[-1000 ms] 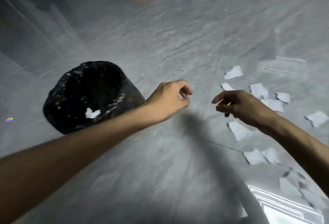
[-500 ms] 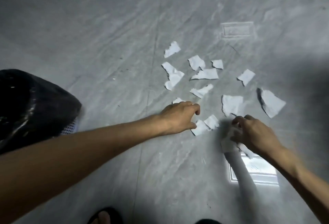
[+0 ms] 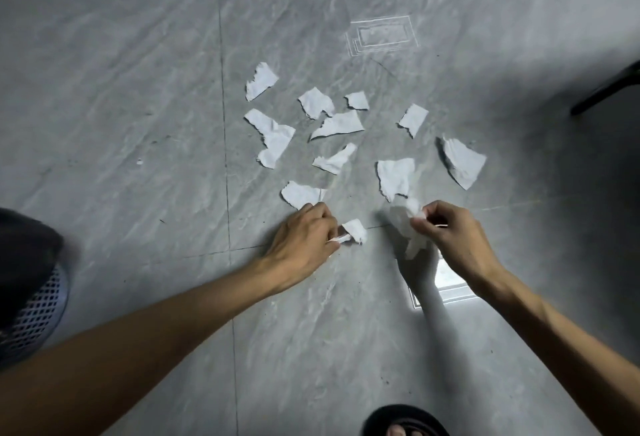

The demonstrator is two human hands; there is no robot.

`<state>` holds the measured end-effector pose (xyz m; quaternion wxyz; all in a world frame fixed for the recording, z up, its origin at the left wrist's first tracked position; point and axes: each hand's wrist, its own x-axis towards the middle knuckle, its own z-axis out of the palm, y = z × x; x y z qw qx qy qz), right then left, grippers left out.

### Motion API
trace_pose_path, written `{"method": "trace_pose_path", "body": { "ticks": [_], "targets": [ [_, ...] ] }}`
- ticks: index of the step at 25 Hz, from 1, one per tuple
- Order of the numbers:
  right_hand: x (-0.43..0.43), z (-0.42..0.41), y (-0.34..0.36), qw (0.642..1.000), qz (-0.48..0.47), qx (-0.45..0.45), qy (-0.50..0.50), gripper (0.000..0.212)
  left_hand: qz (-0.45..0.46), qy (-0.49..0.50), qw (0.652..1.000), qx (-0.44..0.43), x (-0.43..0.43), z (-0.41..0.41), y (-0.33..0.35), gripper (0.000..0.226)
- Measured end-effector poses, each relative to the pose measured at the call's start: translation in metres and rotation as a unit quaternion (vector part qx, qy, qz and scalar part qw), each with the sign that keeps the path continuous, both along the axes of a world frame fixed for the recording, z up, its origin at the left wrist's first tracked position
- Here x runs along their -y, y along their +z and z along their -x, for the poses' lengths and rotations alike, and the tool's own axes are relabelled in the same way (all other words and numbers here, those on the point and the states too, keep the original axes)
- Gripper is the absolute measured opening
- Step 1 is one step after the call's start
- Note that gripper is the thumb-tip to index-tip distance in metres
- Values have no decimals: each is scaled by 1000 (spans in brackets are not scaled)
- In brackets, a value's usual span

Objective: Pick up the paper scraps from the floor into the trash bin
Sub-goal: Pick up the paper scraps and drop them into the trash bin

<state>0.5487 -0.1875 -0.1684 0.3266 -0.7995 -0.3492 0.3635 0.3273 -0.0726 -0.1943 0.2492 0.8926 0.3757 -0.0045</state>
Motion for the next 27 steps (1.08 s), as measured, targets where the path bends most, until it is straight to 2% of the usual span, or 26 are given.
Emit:
{"method": "trace_pose_path", "body": {
  "ticks": [4,6,8,9,12,15,18,20,23,25,27],
  "targets": [
    [-7,7,11,986,-51,-150,-61,16,-14,-10,1000,-3,-27,24,7,11],
    [-12,13,10,966,-74,-228,-94,17,-6,21,999,-36,-43,24,7,11],
    [-16,17,8,954,-83,-264,-118,18,-23,19,997,-69,-53,20,3,12],
    [-18,19,5,958,-79,-248,-119,18,-36,12,997,-72,-55,18,1,12],
    [-18,25,-7,994,-44,-89,-55,15,-1,31,998,-55,-57,17,0,13],
    [-26,48,-16,996,-67,-26,59,14,35,20,998,-52,-61,20,22,16],
    [-36,77,-31,963,-79,145,214,8,53,-19,998,-37,-70,32,70,17],
    [-39,92,-38,931,-73,236,268,4,66,-24,997,-31,-71,48,102,16],
    [-46,102,-33,926,-61,235,288,7,77,-11,997,-10,-62,72,135,17],
    [-57,108,-23,948,-49,189,250,10,67,32,997,29,-56,90,149,17],
    [-78,116,-3,982,-40,91,159,15,68,105,990,69,-54,114,157,16]
  ]
}}
